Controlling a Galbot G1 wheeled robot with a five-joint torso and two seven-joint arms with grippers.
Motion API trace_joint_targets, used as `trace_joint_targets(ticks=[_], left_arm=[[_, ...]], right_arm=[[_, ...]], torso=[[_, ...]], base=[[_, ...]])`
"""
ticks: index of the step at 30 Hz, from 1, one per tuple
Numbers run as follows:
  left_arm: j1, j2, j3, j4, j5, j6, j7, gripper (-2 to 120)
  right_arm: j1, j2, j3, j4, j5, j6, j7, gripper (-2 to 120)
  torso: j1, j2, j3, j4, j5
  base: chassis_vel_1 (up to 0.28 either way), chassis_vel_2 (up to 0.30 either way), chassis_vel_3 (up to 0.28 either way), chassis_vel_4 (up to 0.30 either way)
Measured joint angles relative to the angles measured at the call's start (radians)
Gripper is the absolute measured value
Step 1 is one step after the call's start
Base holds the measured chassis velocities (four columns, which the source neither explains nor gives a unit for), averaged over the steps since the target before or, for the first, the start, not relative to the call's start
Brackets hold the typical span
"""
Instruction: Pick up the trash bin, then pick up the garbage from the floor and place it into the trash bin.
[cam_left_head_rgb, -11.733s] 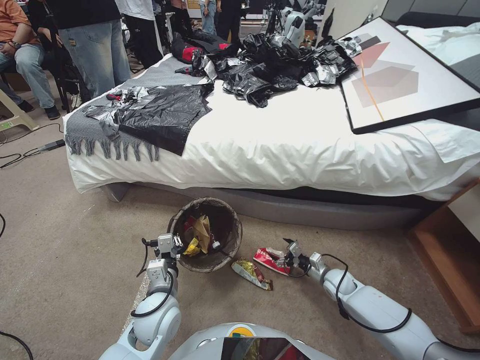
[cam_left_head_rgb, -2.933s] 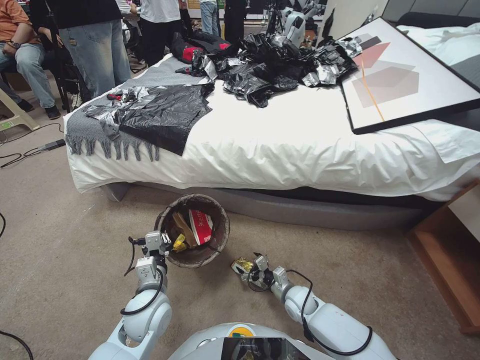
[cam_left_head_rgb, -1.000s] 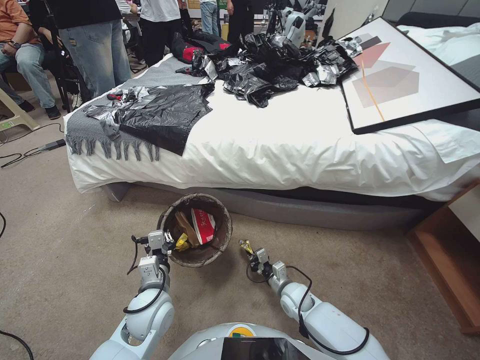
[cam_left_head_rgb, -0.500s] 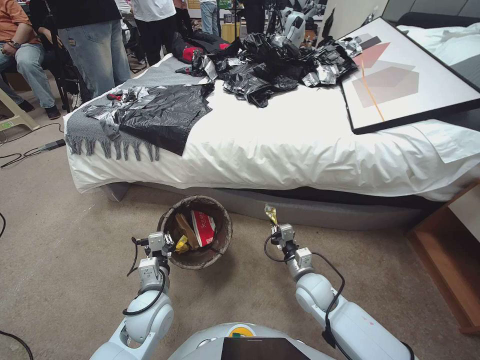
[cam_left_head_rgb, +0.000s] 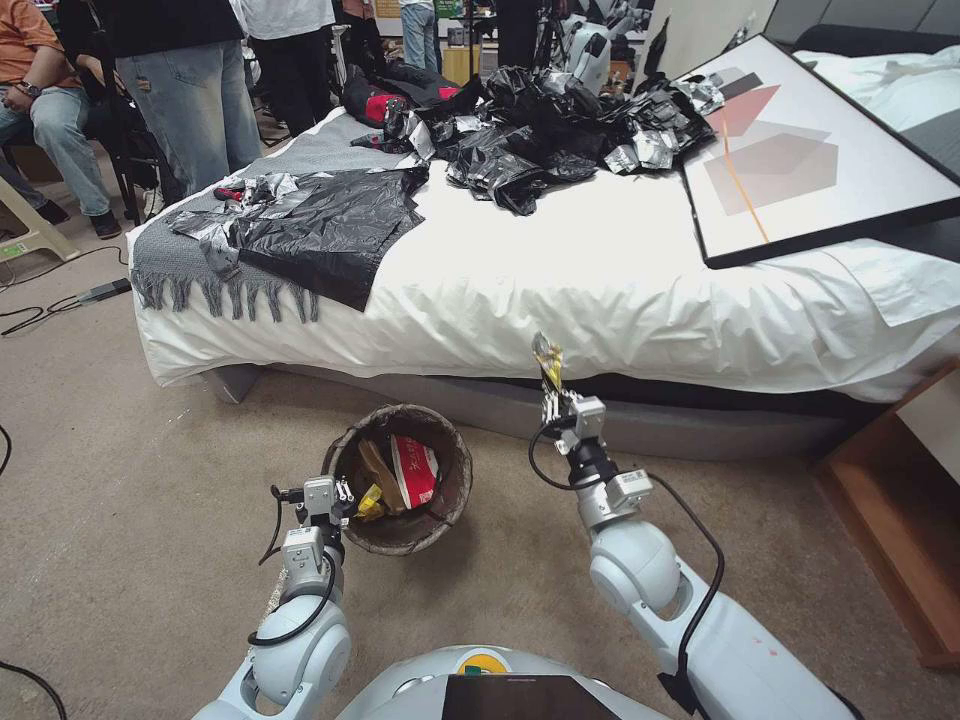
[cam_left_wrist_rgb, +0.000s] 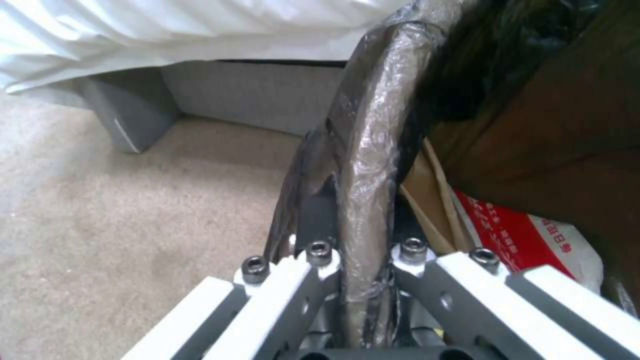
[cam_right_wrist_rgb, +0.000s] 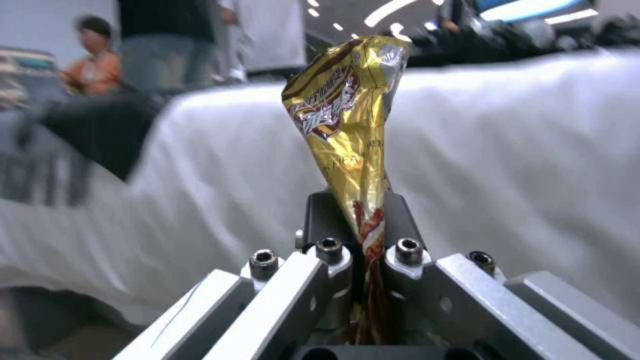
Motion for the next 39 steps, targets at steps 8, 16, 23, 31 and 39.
trace_joint_targets(ticks=[8, 16, 23, 31, 39], left_arm=[[-0.005, -0.004, 0.032, 0.010, 0.015, 0.004, 0.001, 0], [-0.006, -0.010, 0.048, 0.019, 0.030, 0.003, 0.003, 0], [-0.008, -0.011, 0.044, 0.020, 0.031, 0.003, 0.003, 0], [-0.009, -0.011, 0.038, 0.020, 0.030, 0.003, 0.003, 0], [-0.013, -0.013, 0.037, 0.015, 0.028, 0.003, 0.002, 0]], right_arm=[[0.085, -0.042, -0.096, 0.049, 0.033, 0.006, -0.118, 0], [0.160, -0.055, -0.242, 0.023, 0.042, 0.019, -0.178, 0], [0.178, -0.052, -0.365, -0.037, 0.014, 0.027, -0.193, 0], [0.158, -0.056, -0.415, -0.080, -0.027, 0.041, -0.194, 0], [0.147, -0.064, -0.424, -0.123, -0.050, 0.052, -0.197, 0]], torso=[[0.000, 0.000, 0.000, 0.0000, 0.0000], [0.000, 0.000, 0.000, 0.0001, -0.0001], [0.000, 0.000, 0.000, 0.0001, -0.0001], [0.000, 0.000, 0.000, 0.0001, -0.0001], [0.000, 0.000, 0.000, 0.0000, -0.0001]], base=[[0.000, 0.000, 0.000, 0.000], [0.000, 0.000, 0.000, 0.000], [0.000, 0.000, 0.000, 0.000], [0.000, 0.000, 0.000, 0.000], [0.000, 0.000, 0.000, 0.000]])
